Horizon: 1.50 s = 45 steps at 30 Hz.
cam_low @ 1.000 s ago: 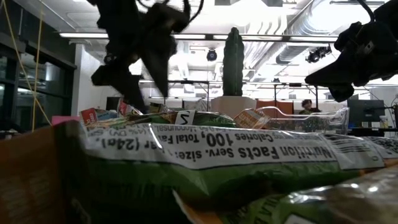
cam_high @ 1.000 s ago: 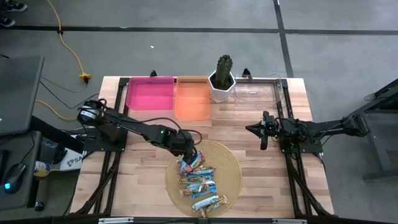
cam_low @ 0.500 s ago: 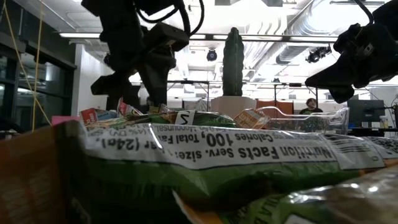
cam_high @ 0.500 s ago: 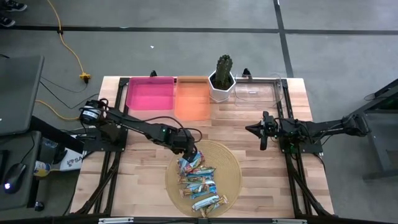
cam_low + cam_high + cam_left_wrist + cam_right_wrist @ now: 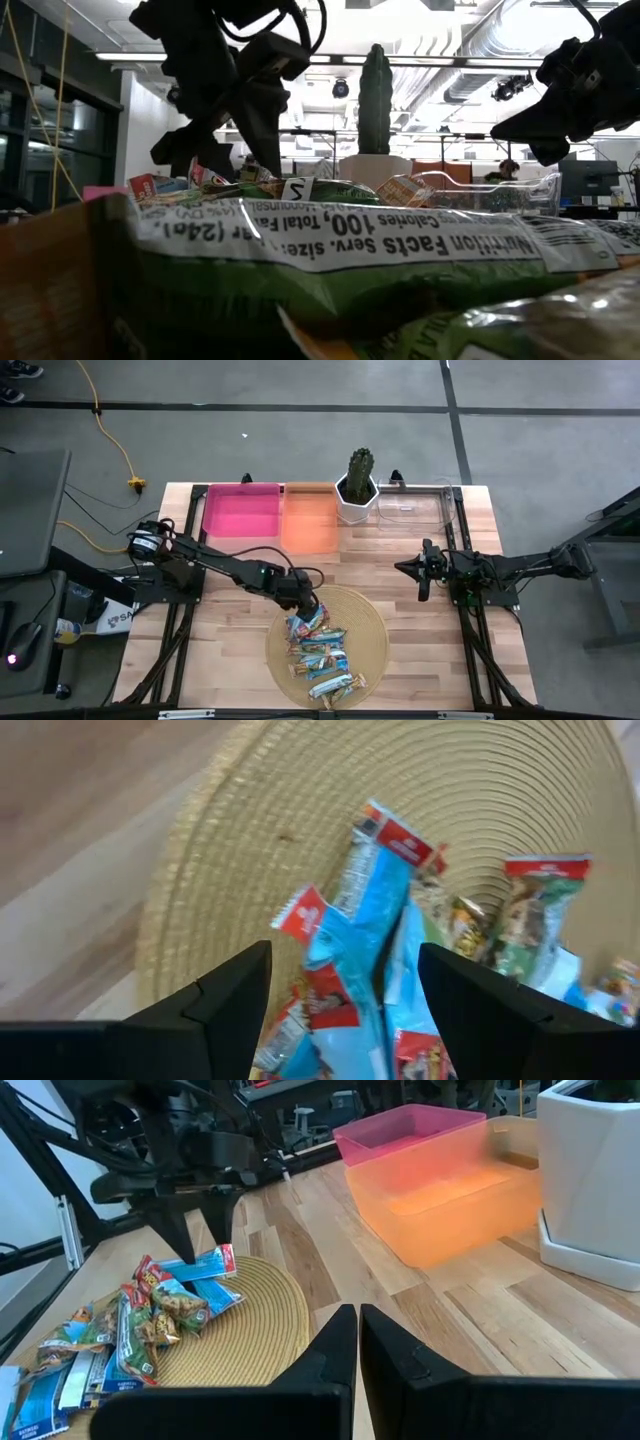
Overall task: Pick and place Granola Bars by type
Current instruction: Put the red granola bar into the pink bin
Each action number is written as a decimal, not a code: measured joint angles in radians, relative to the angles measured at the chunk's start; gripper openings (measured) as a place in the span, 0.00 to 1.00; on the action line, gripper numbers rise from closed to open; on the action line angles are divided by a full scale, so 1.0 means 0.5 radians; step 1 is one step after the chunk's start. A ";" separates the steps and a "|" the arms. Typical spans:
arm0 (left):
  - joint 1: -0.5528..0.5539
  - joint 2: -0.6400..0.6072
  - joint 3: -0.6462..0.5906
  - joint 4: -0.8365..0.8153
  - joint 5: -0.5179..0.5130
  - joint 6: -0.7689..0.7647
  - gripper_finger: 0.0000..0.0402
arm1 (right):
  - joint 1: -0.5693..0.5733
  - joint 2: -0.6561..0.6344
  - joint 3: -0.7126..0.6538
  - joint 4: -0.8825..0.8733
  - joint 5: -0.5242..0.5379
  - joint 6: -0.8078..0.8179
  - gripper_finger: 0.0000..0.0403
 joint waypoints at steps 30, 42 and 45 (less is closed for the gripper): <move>-0.001 0.120 0.002 0.031 0.090 -0.002 0.48 | 0.000 0.010 0.000 0.005 0.000 0.003 0.00; -0.001 0.120 0.002 0.075 0.139 0.007 0.37 | 0.000 0.044 0.000 -0.004 0.000 -0.001 0.00; -0.001 0.120 0.002 0.063 0.144 0.008 0.33 | 0.000 0.042 0.000 -0.004 0.000 0.002 0.00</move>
